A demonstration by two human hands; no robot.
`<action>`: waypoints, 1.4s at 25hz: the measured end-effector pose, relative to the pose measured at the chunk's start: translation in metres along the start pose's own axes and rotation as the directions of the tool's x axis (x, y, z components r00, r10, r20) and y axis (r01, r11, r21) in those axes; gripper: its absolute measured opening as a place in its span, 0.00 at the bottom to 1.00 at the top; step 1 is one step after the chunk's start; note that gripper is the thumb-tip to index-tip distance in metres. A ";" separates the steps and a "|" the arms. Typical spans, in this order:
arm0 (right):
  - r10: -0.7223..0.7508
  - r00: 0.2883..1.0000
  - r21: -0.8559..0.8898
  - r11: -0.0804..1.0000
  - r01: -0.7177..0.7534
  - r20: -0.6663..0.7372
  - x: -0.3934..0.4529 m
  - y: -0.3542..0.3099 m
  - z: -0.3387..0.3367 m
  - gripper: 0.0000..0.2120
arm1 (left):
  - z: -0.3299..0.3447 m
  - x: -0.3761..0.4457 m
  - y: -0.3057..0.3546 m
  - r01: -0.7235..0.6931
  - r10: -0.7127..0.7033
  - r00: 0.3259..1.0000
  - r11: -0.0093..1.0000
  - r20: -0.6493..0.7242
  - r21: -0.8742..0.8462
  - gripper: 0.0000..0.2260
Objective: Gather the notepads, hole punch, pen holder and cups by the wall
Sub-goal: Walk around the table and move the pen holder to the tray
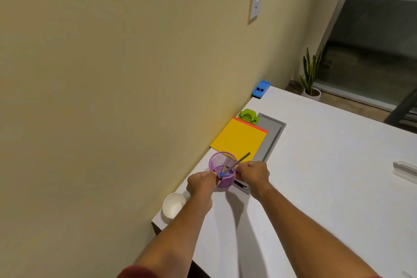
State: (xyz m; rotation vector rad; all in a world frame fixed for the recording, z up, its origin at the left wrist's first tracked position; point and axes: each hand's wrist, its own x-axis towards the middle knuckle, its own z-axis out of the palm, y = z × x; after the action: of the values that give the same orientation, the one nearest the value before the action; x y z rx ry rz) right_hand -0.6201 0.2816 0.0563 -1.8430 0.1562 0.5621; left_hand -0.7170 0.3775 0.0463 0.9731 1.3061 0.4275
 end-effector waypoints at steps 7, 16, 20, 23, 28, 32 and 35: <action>-0.017 0.994 -0.066 0.998 0.024 0.104 0.021 -0.006 0.048 0.05 | -0.013 0.041 0.010 0.064 -0.068 0.994 0.997 -0.082 -0.053 0.05; -0.018 0.991 -0.096 0.995 0.031 0.132 0.032 -0.004 0.069 0.08 | -0.015 0.062 0.010 0.110 -0.121 0.987 0.988 -0.102 -0.107 0.07; -0.023 0.990 -0.095 0.995 0.036 0.141 0.034 -0.002 0.073 0.09 | -0.015 0.065 0.009 0.123 -0.132 0.984 0.989 -0.116 -0.083 0.07; -0.031 0.989 -0.090 0.995 0.045 0.147 0.033 0.000 0.076 0.09 | -0.018 0.068 0.010 0.131 -0.141 0.983 0.987 -0.116 -0.092 0.08; -0.018 0.988 -0.085 0.996 0.032 0.154 0.032 0.004 0.078 0.08 | -0.021 0.069 0.012 0.125 -0.133 0.984 0.989 -0.116 -0.075 0.09; 0.028 0.981 -0.048 0.999 -0.019 0.190 0.029 0.004 0.078 0.09 | -0.024 0.070 0.012 0.135 -0.134 0.981 0.991 -0.139 -0.003 0.07; 0.090 0.976 -0.002 0.996 -0.092 0.196 0.025 -0.002 0.073 0.11 | -0.027 0.066 0.015 0.113 -0.104 0.985 0.992 -0.136 0.064 0.06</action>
State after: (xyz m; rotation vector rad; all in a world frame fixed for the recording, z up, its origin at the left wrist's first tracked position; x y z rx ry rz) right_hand -0.6194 0.3538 0.0296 -1.7689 0.1102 0.8025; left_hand -0.7213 0.4445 0.0191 0.9402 1.4958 0.3686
